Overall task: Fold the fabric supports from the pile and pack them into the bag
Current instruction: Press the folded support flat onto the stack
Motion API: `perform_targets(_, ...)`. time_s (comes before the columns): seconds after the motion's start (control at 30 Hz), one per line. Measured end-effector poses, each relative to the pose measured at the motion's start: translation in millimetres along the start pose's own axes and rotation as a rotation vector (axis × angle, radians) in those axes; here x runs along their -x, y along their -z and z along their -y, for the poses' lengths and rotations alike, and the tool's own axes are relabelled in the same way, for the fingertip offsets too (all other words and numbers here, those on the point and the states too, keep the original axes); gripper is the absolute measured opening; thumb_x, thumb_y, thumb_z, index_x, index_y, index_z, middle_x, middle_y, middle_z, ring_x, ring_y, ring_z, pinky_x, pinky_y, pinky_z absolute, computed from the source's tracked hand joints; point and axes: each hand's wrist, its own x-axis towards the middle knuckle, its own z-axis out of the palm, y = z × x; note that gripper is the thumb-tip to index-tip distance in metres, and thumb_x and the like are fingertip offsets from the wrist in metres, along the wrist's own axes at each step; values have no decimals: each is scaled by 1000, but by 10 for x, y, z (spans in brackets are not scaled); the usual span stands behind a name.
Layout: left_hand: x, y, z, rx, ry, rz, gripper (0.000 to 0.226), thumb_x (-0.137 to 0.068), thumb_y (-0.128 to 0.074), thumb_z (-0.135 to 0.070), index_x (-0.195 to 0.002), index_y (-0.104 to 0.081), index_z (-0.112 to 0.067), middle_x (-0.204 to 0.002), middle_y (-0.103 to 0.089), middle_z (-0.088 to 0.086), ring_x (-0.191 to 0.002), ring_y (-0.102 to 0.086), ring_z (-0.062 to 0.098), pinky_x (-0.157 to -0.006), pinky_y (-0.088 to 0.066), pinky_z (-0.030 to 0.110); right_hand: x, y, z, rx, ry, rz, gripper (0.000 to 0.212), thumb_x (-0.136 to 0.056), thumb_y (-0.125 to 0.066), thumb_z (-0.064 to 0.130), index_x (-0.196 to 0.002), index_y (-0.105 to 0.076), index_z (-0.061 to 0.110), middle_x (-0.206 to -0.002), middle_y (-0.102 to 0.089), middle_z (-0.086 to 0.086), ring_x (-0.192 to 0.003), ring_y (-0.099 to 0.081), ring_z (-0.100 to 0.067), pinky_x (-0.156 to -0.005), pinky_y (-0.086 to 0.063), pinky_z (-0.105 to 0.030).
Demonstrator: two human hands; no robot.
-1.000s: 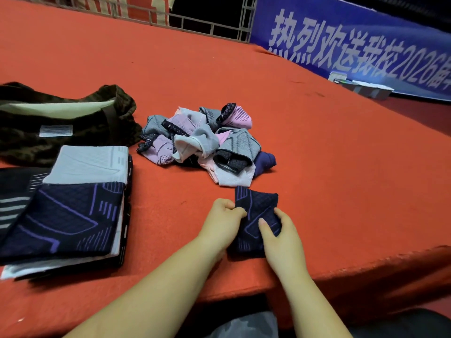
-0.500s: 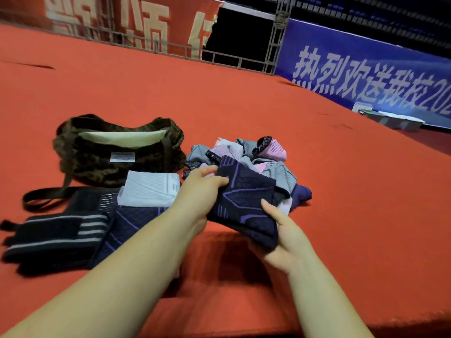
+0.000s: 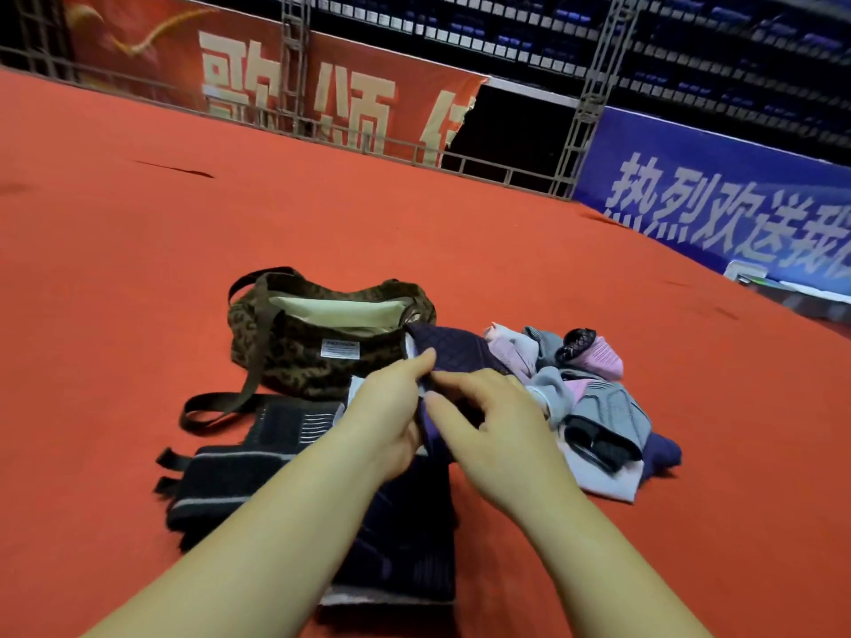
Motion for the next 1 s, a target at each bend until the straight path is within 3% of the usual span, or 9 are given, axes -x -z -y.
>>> perform_targets(0.1, 7, 146, -126, 85, 14, -59, 35, -100, -41, -24, -113, -62, 2, -103, -69, 21, -91, -67, 32, -75, -54, 44, -161, -74, -120, -122, -111, -181, 37, -82, -61, 39, -117, -63, 28, -112, -59, 9, -111, -52, -14, -101, -39, -39)
perform_targets(0.2, 13, 242, -258, 127, 12, -43, 36, -101, -36, -24, -101, -63, 0, -89, -72, 18, -79, -68, 30, -67, -51, 43, -308, -130, -177, -456, -475, -75, 58, -74, -73, 47, -124, -54, 26, -123, -57, 10, -112, -55, -10, -99, -44, -37)
perform_targets(0.27, 16, 284, -369, 127, 12, -25, 40, -101, -34, -26, -99, -62, 1, -87, -72, 20, -76, -69, 31, -66, -51, 42, -377, -154, -173, -794, -661, 87, 40, -74, -72, 49, -106, -64, 26, -103, -70, 10, -93, -64, -9, -79, -50, -32)
perform_targets(0.37, -43, 353, -522, 40, -9, -71, 35, -100, -38, -29, -103, -62, -4, -87, -72, 16, -75, -69, 30, -63, -53, 40, -516, -187, -171, -1069, -742, 73, 6, -83, -68, 25, -82, -66, 20, -73, -71, 3, -69, -64, -12, -62, -51, -29)
perform_targets(0.5, -229, 439, -602, -160, 10, -152, 27, -99, -43, -35, -90, -61, -16, -78, -70, 6, -70, -66, 24, -67, -54, 37, -711, -245, -197, -944, -660, 5, 17, -93, -58, 14, -76, -61, 13, -77, -67, -8, -70, -62, -20, -75, -54, -40)
perform_targets(0.63, -447, 553, -495, -294, -27, -187, 27, -100, -44, -33, -100, -60, -12, -87, -69, 7, -72, -67, 23, -61, -55, 34, -785, -379, -314, -734, -650, 29, 24, -97, -50, 18, -74, -58, 14, -76, -62, -6, -68, -60, -19, -59, -54, -33)
perform_targets(0.73, -611, 668, -362, -524, -72, -248, 35, -99, -45, -35, -109, -60, -4, -100, -67, 13, -90, -66, 31, -77, -56, 44, -784, -522, -471, -443, -577, 33, 28, -94, -52, 25, -69, -58, 14, -74, -62, -6, -74, -59, -24, -76, -55, -46)
perform_targets(0.9, -770, 862, -180, -1003, -176, -306, 28, -94, -54, -33, -84, -59, -8, -95, -66, 13, -90, -62, 29, -74, -48, 32, -687, -662, -659, 4, -477, 68, 43, -94, -52, 27, -58, -33, 15, -56, -40, 0, -65, -41, -23, -56, -20, -35)
perform_targets(1.0, -822, 918, -97, -1218, -184, -322, 32, -93, -56, -36, -69, -49, -15, -85, -58, 7, -92, -58, 29, -70, -36, 30, -634, -761, -751, 109, -478, 115, 34, -95, -50, 29, -66, -41, 14, -63, -48, -1, -79, -50, -29, -61, -21, -32)
